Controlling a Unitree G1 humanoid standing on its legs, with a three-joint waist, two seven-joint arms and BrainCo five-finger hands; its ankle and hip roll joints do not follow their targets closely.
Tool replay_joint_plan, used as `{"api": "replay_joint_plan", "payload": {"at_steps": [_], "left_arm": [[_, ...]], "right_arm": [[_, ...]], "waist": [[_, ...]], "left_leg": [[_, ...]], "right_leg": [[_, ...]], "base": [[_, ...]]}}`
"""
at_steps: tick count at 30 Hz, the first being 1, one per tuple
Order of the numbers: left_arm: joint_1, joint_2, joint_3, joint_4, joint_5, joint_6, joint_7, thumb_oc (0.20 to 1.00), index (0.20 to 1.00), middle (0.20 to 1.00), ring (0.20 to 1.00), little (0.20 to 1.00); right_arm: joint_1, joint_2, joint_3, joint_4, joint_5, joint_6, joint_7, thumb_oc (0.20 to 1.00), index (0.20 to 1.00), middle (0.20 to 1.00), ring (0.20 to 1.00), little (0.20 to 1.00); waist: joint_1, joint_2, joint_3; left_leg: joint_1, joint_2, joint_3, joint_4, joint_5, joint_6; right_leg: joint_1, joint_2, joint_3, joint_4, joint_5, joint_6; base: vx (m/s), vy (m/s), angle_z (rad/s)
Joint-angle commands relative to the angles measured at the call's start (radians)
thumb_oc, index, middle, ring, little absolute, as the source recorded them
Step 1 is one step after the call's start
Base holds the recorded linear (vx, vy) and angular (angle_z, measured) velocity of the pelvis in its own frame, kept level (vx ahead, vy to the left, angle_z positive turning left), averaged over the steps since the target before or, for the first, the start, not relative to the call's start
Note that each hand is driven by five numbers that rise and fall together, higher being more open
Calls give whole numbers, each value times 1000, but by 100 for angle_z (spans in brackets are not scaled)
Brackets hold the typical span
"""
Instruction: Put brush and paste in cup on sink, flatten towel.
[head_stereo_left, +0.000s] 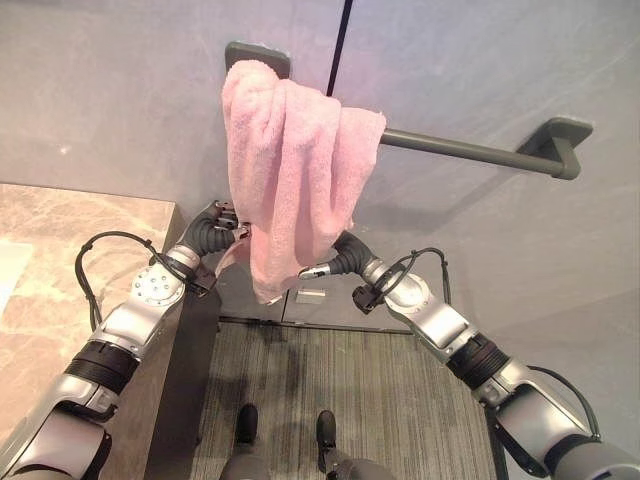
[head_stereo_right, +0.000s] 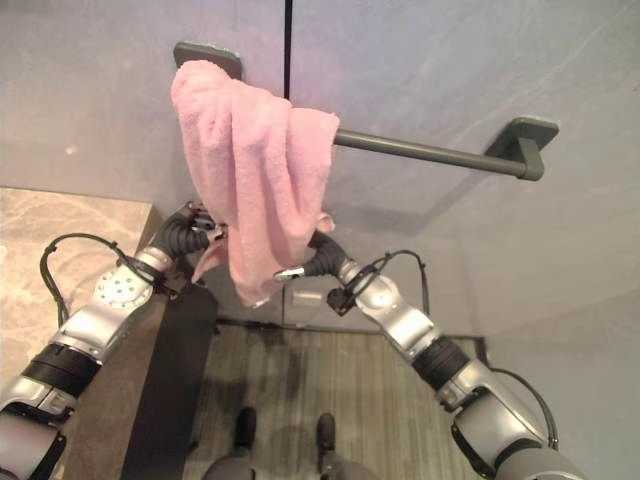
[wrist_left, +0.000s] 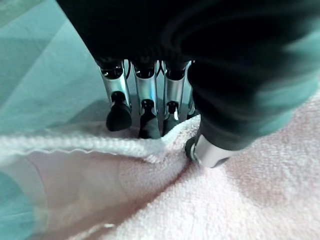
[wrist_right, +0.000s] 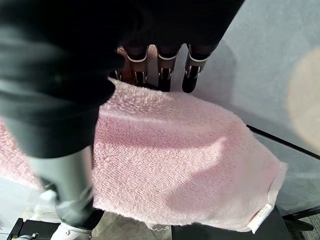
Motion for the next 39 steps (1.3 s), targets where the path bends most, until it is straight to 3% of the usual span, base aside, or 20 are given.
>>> {"api": "replay_joint_plan", "payload": {"at_steps": [1,10,17,23,34,39], "left_arm": [[-101,0,-10,66,-30,-38,38,200,200,200,200,200],[8,-57,42,13,-31,-41,20,200,200,200,200,200],[70,-54,86,-46,-54,-60,6,200,200,200,200,200],[163,-58,167,-166,-93,-84,-9,200,200,200,200,200],[377,-152,329,-472,-169,-136,-43,200,200,200,200,200],[454,-192,338,-576,-179,-148,-70,200,200,200,200,200]], "right_arm": [[-54,25,-25,-20,53,-60,-30,200,200,200,200,200],[103,-10,-76,-158,75,-82,11,200,200,200,200,200],[172,-57,-138,-295,118,-122,35,200,200,200,200,200],[243,-89,-218,-448,164,-165,54,200,200,200,200,200],[387,-112,-356,-646,235,-225,83,200,200,200,200,200],[453,-103,-386,-692,243,-253,96,200,200,200,200,200]], "waist": [[23,16,-7],[13,25,-26],[4,27,-35],[0,26,-46],[-3,30,-60],[-3,35,-50]], "left_leg": [[-5,-31,-3,3,-14,22],[28,-35,7,3,-30,24],[42,-31,15,3,-34,21],[53,-29,17,3,-36,19],[79,-33,22,3,-43,14],[74,-32,21,3,-39,12]], "right_leg": [[-41,-43,-17,-3,99,73],[-15,-48,-15,-3,90,71],[-8,-48,-16,-3,86,75],[1,-46,-14,-3,81,74],[27,-48,-19,-3,71,72],[22,-49,-24,-3,71,71]], "base": [[0,0,0],[12,5,0],[0,0,0],[0,0,0],[0,0,0],[0,0,0]]}}
